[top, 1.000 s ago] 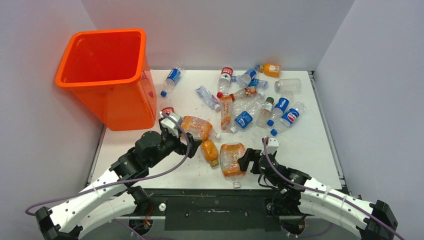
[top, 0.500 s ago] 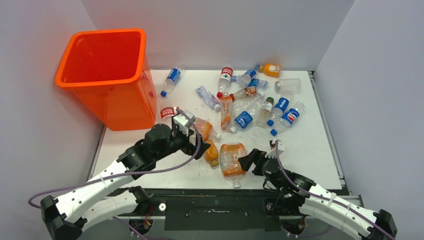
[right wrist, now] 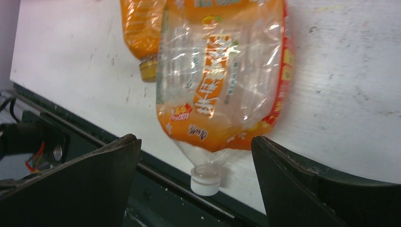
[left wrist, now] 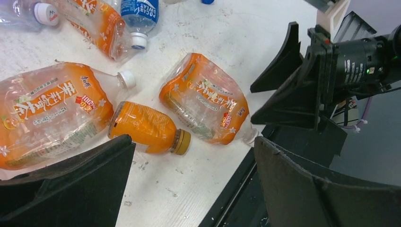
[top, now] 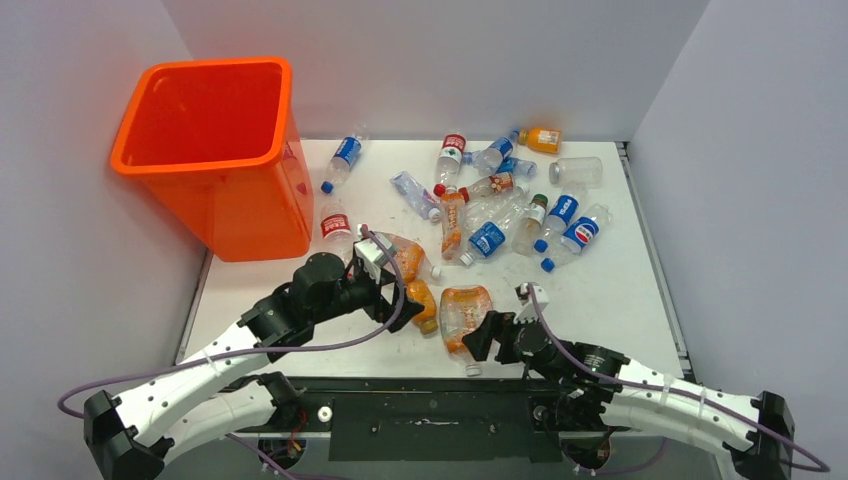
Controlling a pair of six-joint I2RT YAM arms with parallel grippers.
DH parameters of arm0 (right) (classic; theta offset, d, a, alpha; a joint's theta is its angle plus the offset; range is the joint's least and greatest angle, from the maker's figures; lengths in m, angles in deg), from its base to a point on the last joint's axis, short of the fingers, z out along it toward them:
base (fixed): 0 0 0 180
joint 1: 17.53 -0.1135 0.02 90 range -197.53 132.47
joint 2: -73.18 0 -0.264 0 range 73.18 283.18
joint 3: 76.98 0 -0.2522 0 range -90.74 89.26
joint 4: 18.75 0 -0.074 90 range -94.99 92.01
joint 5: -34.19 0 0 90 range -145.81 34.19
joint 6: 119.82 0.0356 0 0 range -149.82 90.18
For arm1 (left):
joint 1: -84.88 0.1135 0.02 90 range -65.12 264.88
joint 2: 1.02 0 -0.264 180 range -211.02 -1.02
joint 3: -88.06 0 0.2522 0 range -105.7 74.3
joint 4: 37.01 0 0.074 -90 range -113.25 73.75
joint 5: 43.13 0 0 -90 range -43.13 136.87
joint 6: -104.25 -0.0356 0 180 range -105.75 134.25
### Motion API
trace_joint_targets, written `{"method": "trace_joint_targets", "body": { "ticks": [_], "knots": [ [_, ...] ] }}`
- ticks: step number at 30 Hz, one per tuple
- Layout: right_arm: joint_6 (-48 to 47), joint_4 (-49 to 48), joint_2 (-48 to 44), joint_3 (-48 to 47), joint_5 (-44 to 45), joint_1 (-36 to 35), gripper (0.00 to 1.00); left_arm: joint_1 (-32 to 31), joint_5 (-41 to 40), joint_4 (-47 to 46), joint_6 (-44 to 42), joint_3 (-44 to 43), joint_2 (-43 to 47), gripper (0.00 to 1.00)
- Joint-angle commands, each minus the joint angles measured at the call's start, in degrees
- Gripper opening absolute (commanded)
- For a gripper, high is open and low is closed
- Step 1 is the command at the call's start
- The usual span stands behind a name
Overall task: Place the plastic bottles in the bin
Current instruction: Pick up the plastic bottle from the corner of the board.
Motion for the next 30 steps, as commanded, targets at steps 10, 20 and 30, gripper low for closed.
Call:
{"method": "trace_joint_targets", "body": {
  "ticks": [10,20,30],
  "knots": [
    [12.97,13.92,24.15,-13.57,22.29,-27.21,0.90,0.38,-2.39,-2.85,-1.53,0.41,3.42,0.98],
    [15.17,5.07,29.35,-10.60,23.97,-26.01,0.94,0.23,-4.11,-2.76,-1.63,0.92,4.03,0.97],
    [10.04,0.71,34.73,-9.76,18.08,-21.01,0.60,-0.23,-6.25,-2.38,-2.06,1.16,4.18,0.97]
  ]
}}
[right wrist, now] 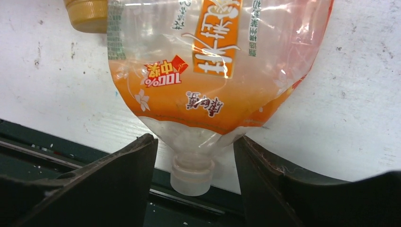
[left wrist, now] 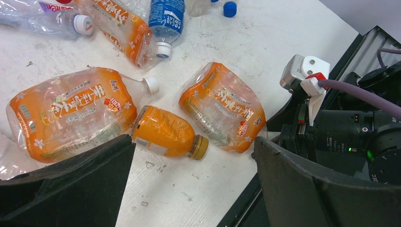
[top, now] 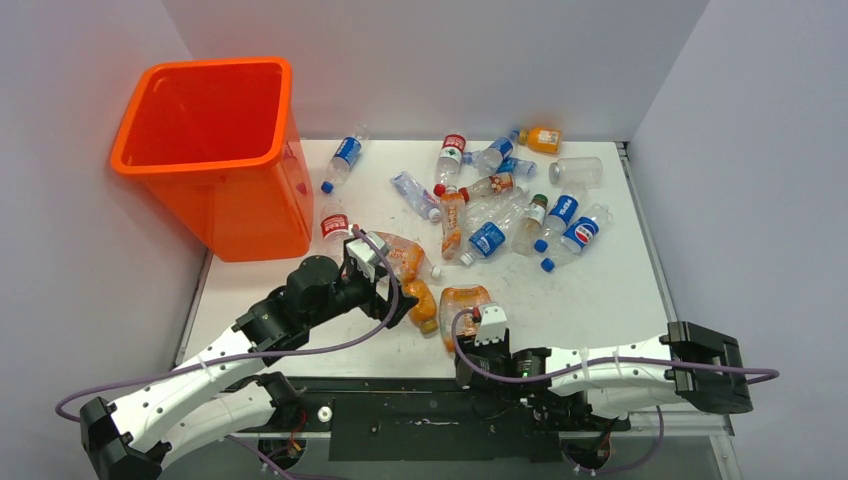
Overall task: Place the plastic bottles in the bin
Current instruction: Pick up the plastic bottle from the corner of the board.
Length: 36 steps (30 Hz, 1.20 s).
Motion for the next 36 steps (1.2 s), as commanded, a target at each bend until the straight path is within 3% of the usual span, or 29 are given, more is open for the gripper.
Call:
{"method": "trace_joint_targets", "body": {
  "ticks": [1,7,15,17,19,20,28,33,36],
  "knots": [
    [-1.75,-2.26,-0.23,0.61,-0.88,1.03,0.57,-0.16,-1.33,-2.01,-0.67,0.14,0.89,0.97],
    [-3.93,-2.12,1.10,0.60,-2.96,1.40,0.44,-0.18,-1.64,-2.61,-0.91,0.56,1.21,0.97],
    [-5.47,-1.67,3.88,0.03,-4.96,1.98,0.42,-0.16,-2.09,-4.07,-1.11,1.75,2.23,0.97],
    [-5.65,-0.90,3.09,-0.30,-5.10,2.02,0.33,-0.25,-2.16,-4.58,-1.26,2.04,2.52,0.98],
    [-5.65,1.89,1.54,-1.91,-4.87,1.95,0.09,-0.25,-2.26,-5.07,-1.56,2.31,2.85,0.97],
    [-5.35,4.21,0.64,-3.32,-4.46,1.80,0.06,-0.25,-2.53,-5.34,-1.81,2.53,3.09,0.97],
    [-15.50,25.13,-4.63,-23.42,-8.43,1.98,0.05,-1.12,-3.90,-14.23,-8.99,5.81,7.56,0.96],
    [-22.67,31.86,-6.43,-35.86,-15.50,5.10,0.05,-1.91,9.29,-16.94,-22.64,6.50,12.11,0.96],
    [-25.32,32.93,-7.15,-40.36,-19.07,7.48,0.05,-1.92,11.80,-15.93,-32.75,7.48,15.75,0.96]
  ]
}}
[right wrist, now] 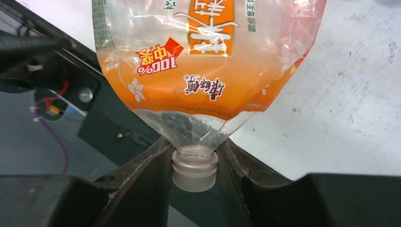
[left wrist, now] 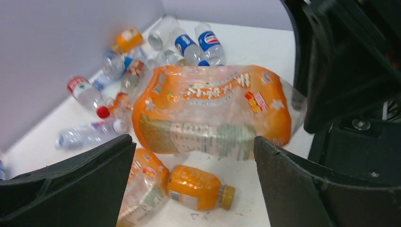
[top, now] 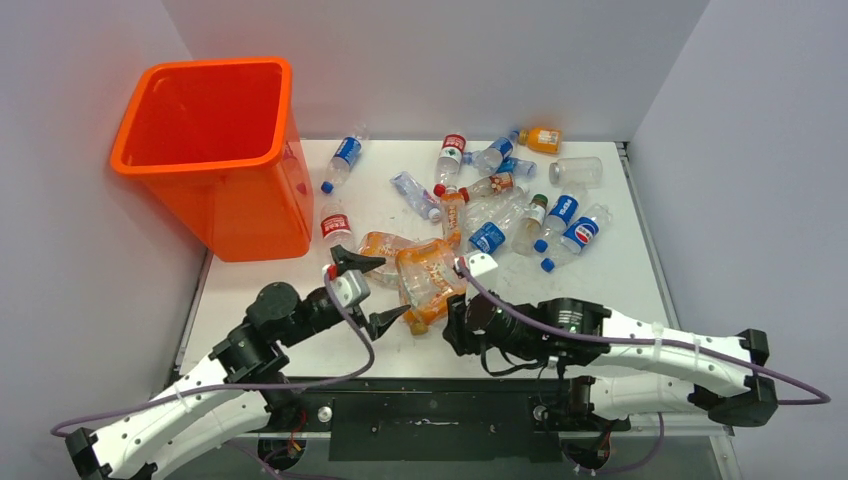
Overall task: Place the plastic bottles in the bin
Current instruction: Pick up the plastic bottle from the corner of the board.
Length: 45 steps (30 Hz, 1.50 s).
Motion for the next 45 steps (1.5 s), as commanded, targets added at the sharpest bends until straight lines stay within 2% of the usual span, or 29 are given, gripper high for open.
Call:
{"method": "trace_joint_targets", "body": {
  "ticks": [1,5,8,14,16,24,29,31,35,37,38,39,41,42,44,45],
  "knots": [
    [-7.11,6.84,-1.75,-7.14,-6.31,3.74,0.05,-0.33,7.53,-1.69,-19.04,-0.07,4.34,0.96],
    [-9.85,6.97,-1.26,-8.19,-11.10,6.90,0.05,-0.48,6.47,9.63,-34.11,-3.27,4.06,0.96],
    [-11.72,6.67,-0.50,-8.48,-14.55,8.87,0.05,-2.48,1.01,14.53,-44.11,-4.71,3.39,0.96],
    [-13.61,6.08,1.69,-10.03,-17.69,10.52,0.05,-13.68,-15.86,12.18,-61.42,-3.04,1.18,0.96],
    [-13.91,5.80,2.40,-10.73,-17.69,10.65,0.05,-17.22,-19.13,11.15,-64.54,-3.12,-0.64,0.96],
    [-14.19,4.44,3.79,-11.58,-20.78,10.75,0.05,-19.91,-19.11,10.23,-67.75,-4.92,-7.07,1.00],
    [-14.22,4.88,3.67,-12.60,-21.07,10.74,0.05,-20.22,-20.29,7.65,-66.52,-4.37,-9.08,0.83],
    [-14.20,4.97,3.51,-12.46,-21.12,10.80,0.05,-20.27,-20.30,4.98,-65.13,-3.87,-9.09,0.74],
    [-14.04,4.71,3.17,-12.46,-21.41,10.74,0.05,-20.53,-20.48,3.10,-63.14,-3.46,-9.52,0.49],
    [-14.15,3.76,2.53,-12.15,-22.34,10.68,0.05,-20.91,-21.18,1.58,-62.55,-2.84,-9.30,0.42],
    [-14.36,2.93,2.00,-12.01,-22.82,10.68,0.08,-21.09,-21.33,1.42,-61.56,-2.88,-9.16,0.41],
    [-14.86,1.82,1.26,-11.92,-23.50,10.68,0.26,-21.22,-21.18,1.65,-59.93,-3.09,-8.92,0.39],
    [-15.24,-1.57,-0.61,-11.80,-23.57,10.52,0.78,-21.28,-19.94,3.17,-55.94,-4.28,-8.29,0.34],
    [-15.48,-2.88,-1.62,-11.85,-22.77,10.48,0.90,-21.26,-19.40,3.53,-53.54,-4.74,-7.89,0.32],
    [-16.61,-5.58,-3.42,-11.78,-20.41,10.42,1.00,-21.26,-19.03,3.25,-47.70,-5.28,-6.98,0.30],
    [-17.36,-7.68,-5.02,-11.37,-19.08,10.33,0.93,-21.26,-18.93,2.95,-44.47,-5.58,-6.15,0.29]
  ]
}}
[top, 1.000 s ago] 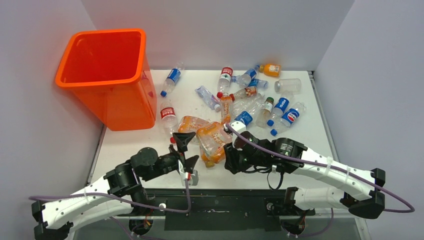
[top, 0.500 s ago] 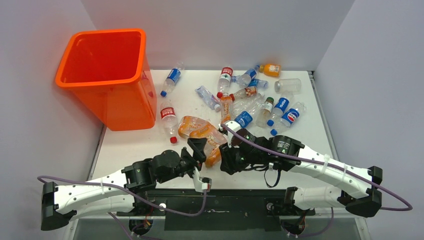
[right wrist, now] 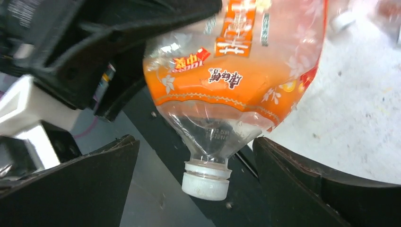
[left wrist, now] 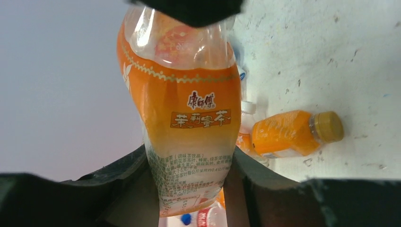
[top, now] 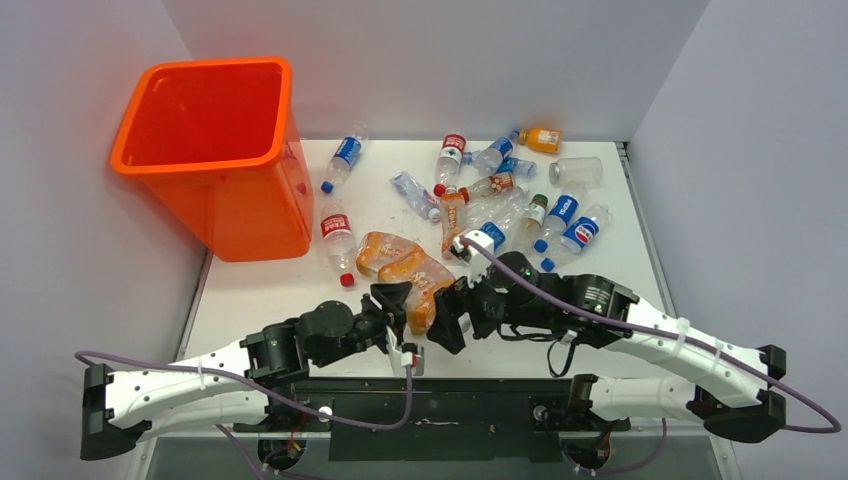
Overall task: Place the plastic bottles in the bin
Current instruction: Pick up the plastic bottle from the corner of the board.
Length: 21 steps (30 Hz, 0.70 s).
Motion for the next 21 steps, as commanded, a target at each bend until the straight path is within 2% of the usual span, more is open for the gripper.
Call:
{"method": "trace_joint_targets", "body": {
  "ticks": [1,4,7,9,13,16,21],
  "knots": [
    [-3.20,-11.93,-6.77,-0.36,3.85,-0.58,0.91,-0.26,1.29,-5.42,16.05,-4.02,3.36,0.28],
    [-6.87,-23.23,-12.84,4.14,7.61,-0.73,0.90,-0.14,1.38,-6.52,30.41,-4.82,5.25,0.28],
    [-10.52,-39.20,-19.90,11.75,4.82,-0.74,0.90,0.36,3.12,-5.96,43.49,-5.99,6.48,0.28],
    [-11.85,-46.29,-23.34,15.36,1.09,-0.69,0.90,0.74,4.21,-4.49,50.81,-7.11,6.65,0.27],
    [-13.34,-47.93,-24.64,17.93,1.34,-0.72,0.90,1.25,7.69,-4.41,63.40,-7.42,8.91,0.23],
    [-12.87,-49.98,-24.31,21.41,1.34,-0.69,0.90,1.94,11.41,-11.09,71.65,-5.19,12.19,0.23],
    [-12.10,-56.53,-23.88,24.18,-2.65,-0.73,0.89,4.15,20.35,-17.91,80.47,-3.31,15.08,0.22]
  ]
}}
